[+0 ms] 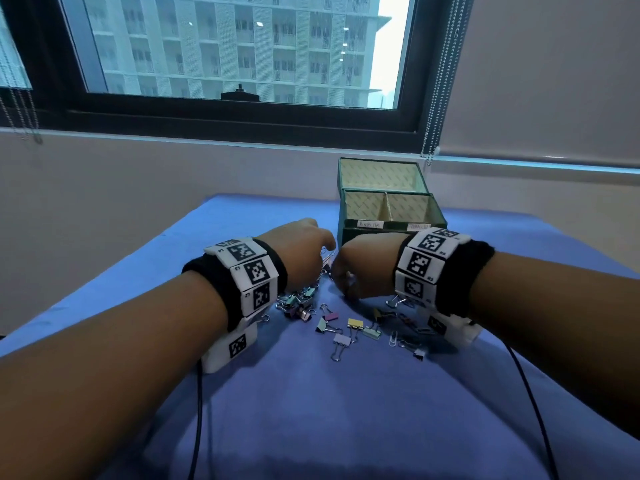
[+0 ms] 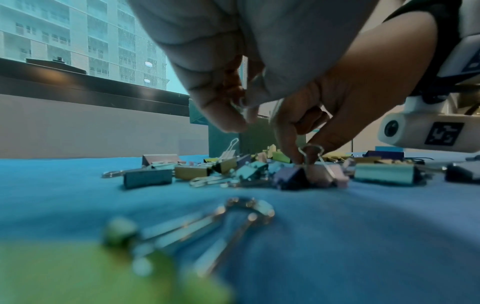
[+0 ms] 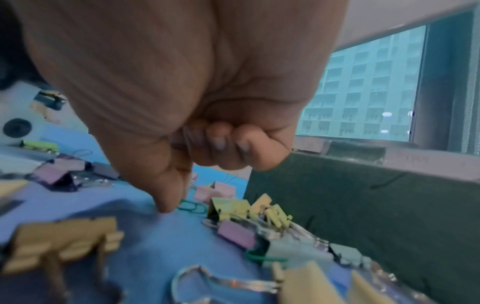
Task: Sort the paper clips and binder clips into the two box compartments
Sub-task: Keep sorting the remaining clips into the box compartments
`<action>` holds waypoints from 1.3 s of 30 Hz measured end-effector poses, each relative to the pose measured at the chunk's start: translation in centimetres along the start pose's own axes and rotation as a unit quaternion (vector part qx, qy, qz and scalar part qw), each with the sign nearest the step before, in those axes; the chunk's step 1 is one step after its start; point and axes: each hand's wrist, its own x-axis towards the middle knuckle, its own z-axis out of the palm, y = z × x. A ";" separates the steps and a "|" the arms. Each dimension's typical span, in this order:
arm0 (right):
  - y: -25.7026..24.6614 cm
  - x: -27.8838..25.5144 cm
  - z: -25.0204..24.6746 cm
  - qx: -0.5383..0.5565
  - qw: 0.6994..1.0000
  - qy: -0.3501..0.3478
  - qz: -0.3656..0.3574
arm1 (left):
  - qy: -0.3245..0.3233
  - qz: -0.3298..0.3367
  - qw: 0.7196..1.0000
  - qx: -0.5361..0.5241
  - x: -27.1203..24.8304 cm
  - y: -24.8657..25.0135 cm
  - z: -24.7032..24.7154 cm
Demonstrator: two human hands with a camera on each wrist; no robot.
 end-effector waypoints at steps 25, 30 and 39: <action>4.0 -9.5 3.8 0.168 0.981 0.013 0.095 | -0.164 0.148 0.975 0.005 -0.5 7.8 -0.7; 4.1 -10.5 4.2 0.133 0.984 0.036 0.113 | -0.139 0.210 0.956 0.151 0.2 10.1 0.5; 4.3 -11.0 4.1 0.136 0.979 0.023 0.148 | -0.149 0.206 0.960 0.114 0.8 8.3 1.3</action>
